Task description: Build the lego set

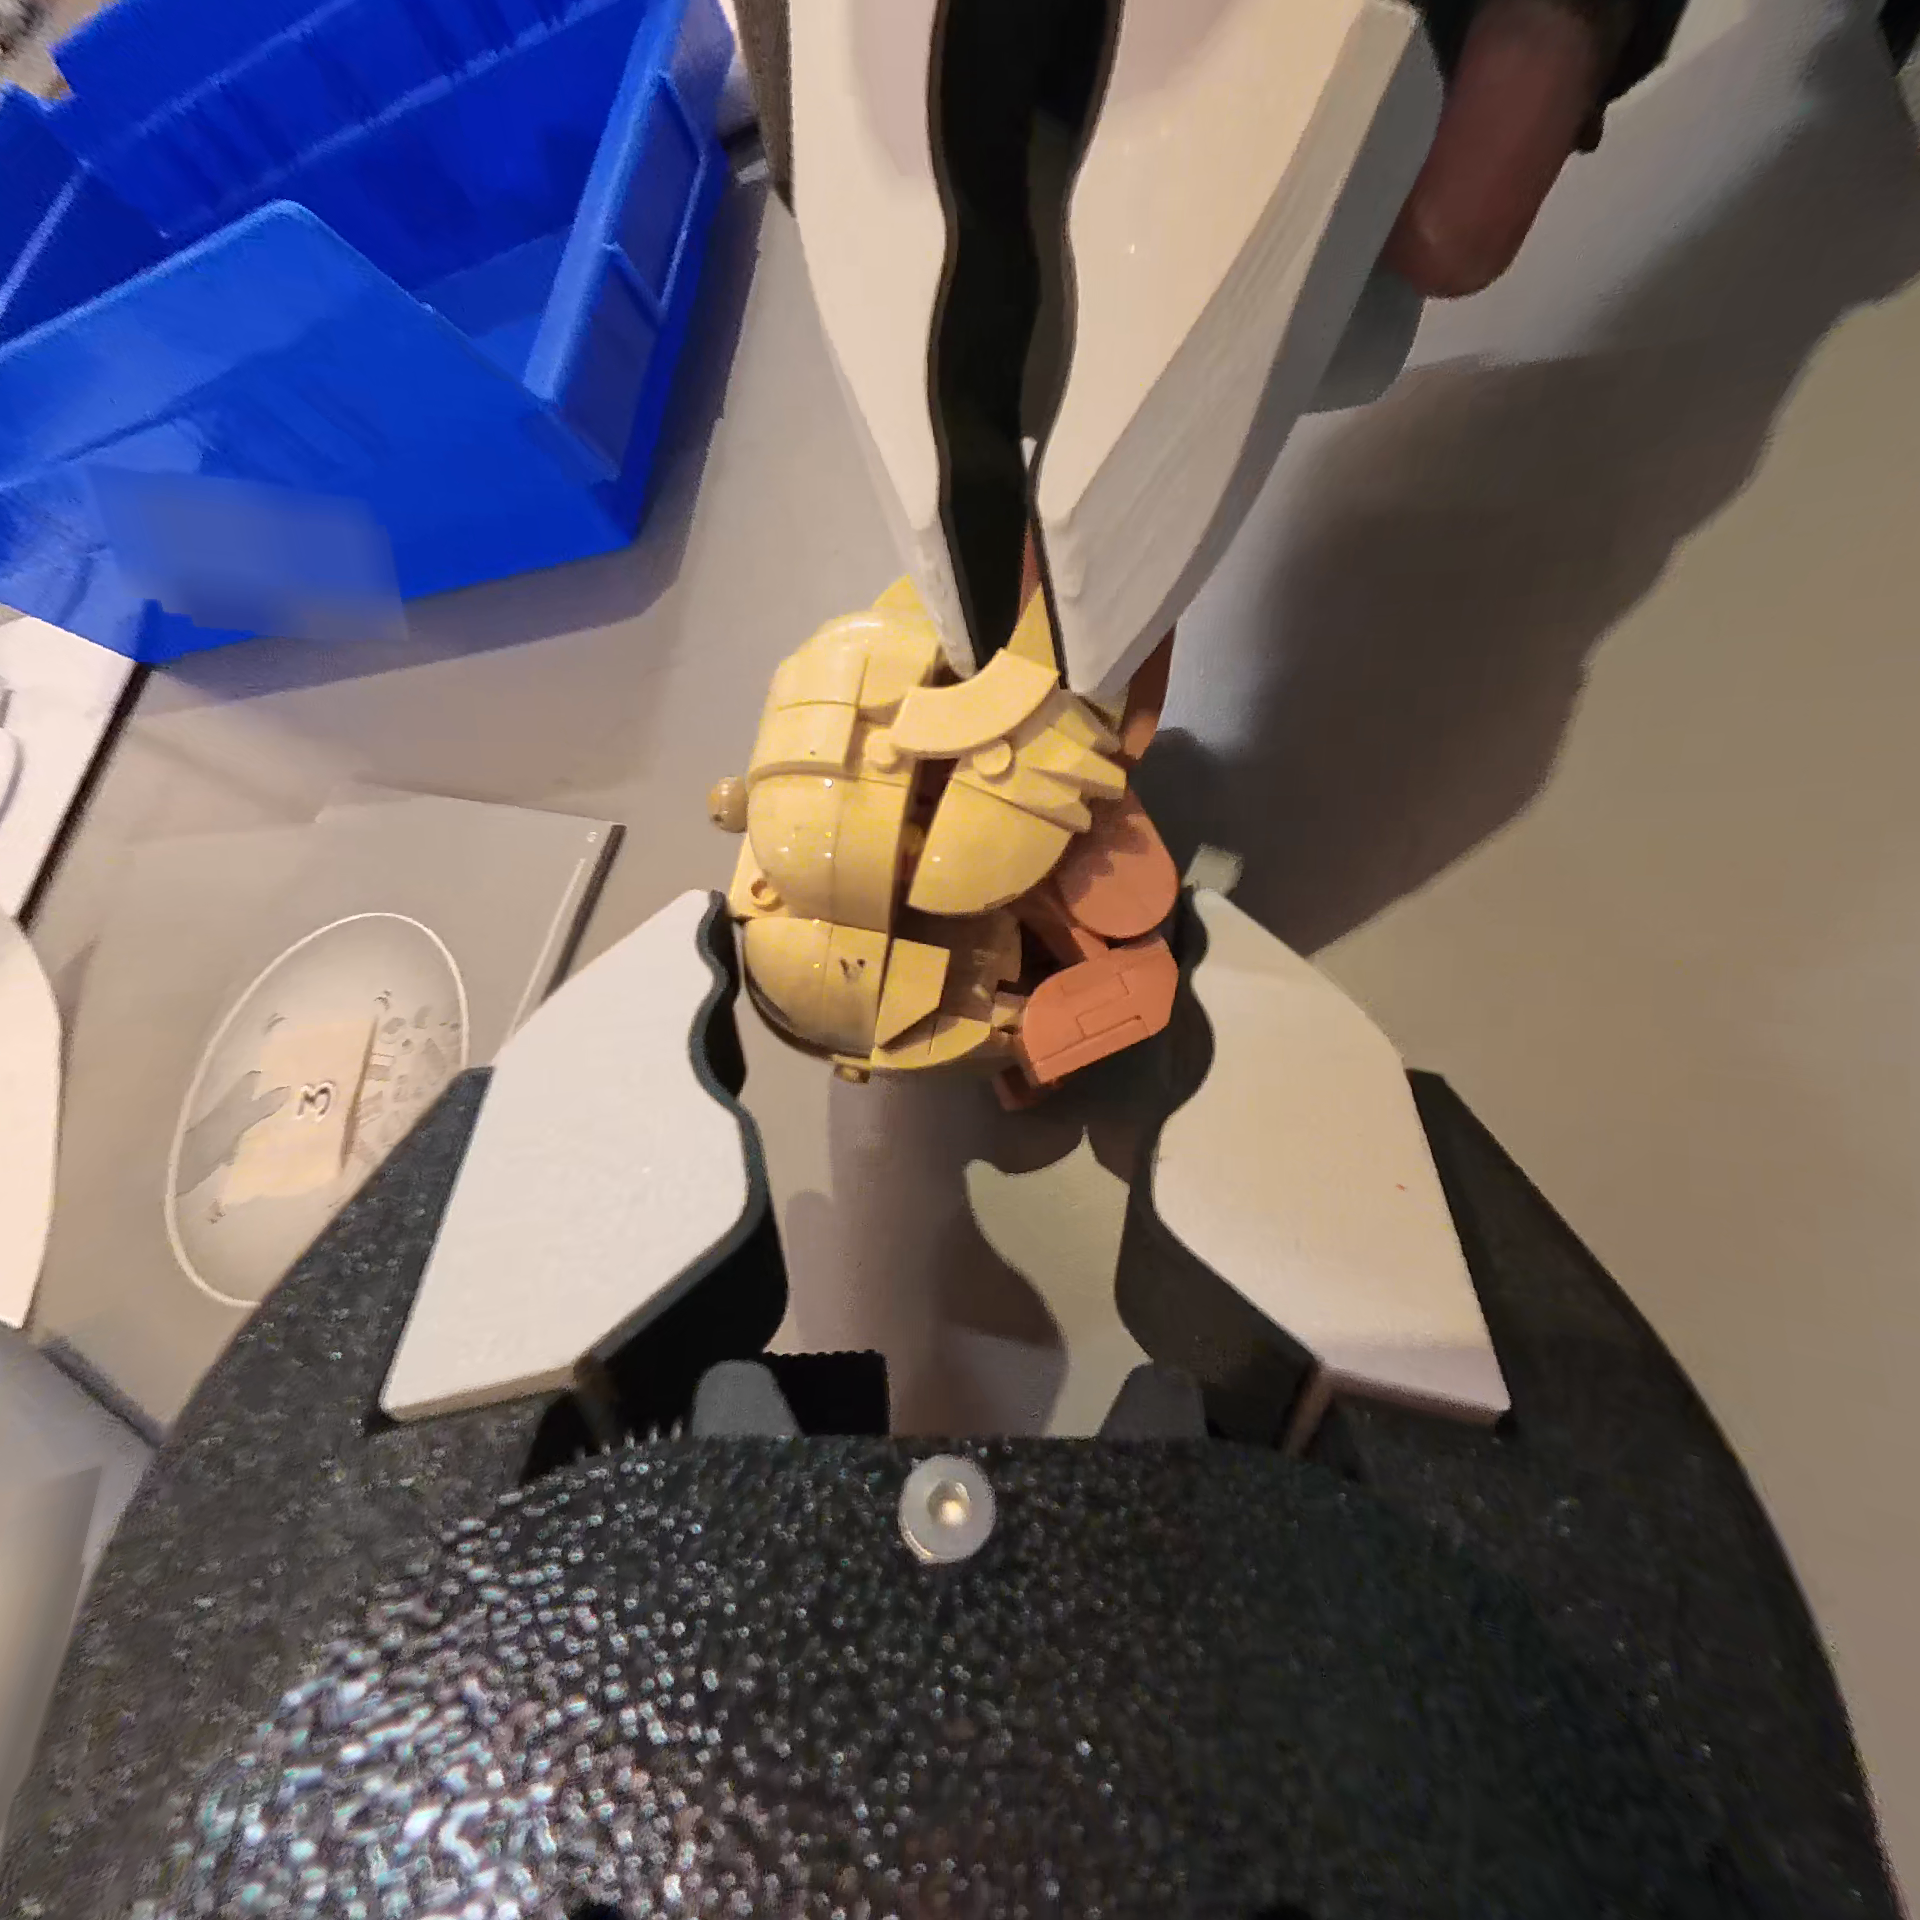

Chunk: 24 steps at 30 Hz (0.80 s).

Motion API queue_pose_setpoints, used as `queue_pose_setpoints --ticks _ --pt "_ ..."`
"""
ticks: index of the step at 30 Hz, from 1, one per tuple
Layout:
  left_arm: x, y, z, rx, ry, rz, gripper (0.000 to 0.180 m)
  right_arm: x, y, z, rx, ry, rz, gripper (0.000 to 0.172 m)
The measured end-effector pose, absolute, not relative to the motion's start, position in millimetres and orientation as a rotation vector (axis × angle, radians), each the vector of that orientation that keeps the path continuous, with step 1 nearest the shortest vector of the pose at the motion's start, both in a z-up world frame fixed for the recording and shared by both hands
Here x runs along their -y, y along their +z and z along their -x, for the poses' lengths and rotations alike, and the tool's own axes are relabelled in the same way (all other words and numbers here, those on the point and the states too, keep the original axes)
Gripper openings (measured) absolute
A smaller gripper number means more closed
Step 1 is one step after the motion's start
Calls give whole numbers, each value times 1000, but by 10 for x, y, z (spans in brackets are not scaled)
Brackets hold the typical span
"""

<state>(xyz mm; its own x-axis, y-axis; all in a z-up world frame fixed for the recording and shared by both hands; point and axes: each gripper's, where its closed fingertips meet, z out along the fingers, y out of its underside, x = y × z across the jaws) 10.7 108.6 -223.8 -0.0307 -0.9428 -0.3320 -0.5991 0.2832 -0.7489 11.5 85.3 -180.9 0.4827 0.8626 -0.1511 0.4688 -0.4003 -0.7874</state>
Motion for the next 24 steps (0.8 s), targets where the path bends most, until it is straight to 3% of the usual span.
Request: queue_pose_setpoints --ticks 10,17,24 --pt "-1038 -2011 101 -1701 -558 1239 74 -879 -1783 -75 1082 773 2019 10" --pt "-854 -1723 143 -1613 -871 1193 51 -849 -1685 -8 1102 866 1950 10" --pt "-819 -1801 49 -1667 -848 1152 29 -834 -1665 16 1125 929 1906 10"
